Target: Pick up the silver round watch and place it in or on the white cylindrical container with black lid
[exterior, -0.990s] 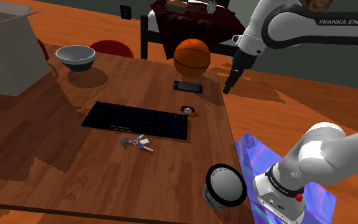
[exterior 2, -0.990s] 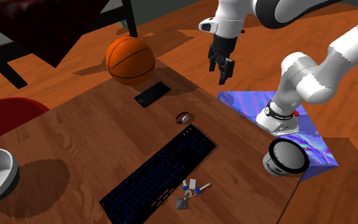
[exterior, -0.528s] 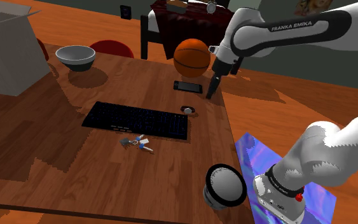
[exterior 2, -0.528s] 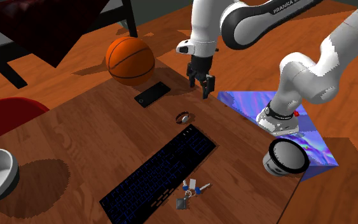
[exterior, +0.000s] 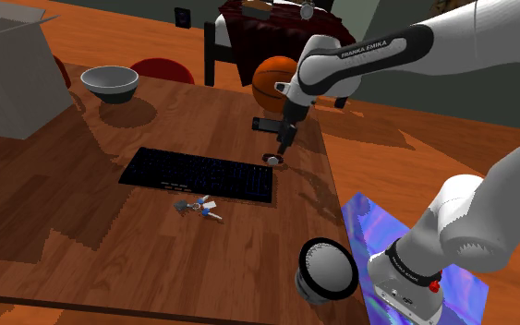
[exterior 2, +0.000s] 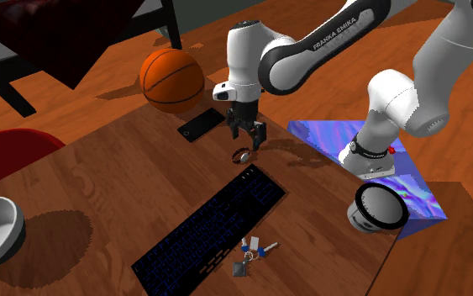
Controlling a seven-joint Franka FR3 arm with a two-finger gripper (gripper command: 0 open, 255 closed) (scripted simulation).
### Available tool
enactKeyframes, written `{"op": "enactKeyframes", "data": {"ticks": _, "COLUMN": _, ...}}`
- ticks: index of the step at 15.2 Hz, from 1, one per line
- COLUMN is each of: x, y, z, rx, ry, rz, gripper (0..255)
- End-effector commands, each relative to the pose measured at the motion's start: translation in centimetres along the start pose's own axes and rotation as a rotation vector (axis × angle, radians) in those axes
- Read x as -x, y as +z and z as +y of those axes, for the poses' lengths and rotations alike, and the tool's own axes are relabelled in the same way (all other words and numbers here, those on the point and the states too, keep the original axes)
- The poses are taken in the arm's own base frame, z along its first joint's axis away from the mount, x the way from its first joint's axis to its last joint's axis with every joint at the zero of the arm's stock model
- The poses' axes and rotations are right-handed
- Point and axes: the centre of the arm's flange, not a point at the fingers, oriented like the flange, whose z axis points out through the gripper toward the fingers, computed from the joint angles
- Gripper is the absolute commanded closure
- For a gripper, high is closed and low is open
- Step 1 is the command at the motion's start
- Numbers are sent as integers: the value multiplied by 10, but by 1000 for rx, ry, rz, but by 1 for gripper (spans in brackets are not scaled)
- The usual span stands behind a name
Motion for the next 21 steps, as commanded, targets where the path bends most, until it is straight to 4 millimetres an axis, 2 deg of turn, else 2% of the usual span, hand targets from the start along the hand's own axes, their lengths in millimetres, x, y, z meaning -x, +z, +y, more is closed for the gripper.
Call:
{"op": "enactKeyframes", "data": {"ticks": 1, "x": -3, "y": 12, "z": 2, "rx": -2, "ry": -8, "rz": 1, "gripper": 0}}
{"op": "enactKeyframes", "data": {"ticks": 6, "x": -3, "y": 36, "z": 2, "rx": -2, "ry": -8, "rz": 1, "gripper": 0}}
{"op": "enactKeyframes", "data": {"ticks": 13, "x": -3, "y": 36, "z": 2, "rx": -2, "ry": -8, "rz": 1, "gripper": 0}}
{"op": "enactKeyframes", "data": {"ticks": 14, "x": -3, "y": 36, "z": 2, "rx": -2, "ry": -8, "rz": 1, "gripper": 255}}
{"op": "enactKeyframes", "data": {"ticks": 21, "x": -3, "y": 36, "z": 2, "rx": -2, "ry": -8, "rz": 1, "gripper": 255}}
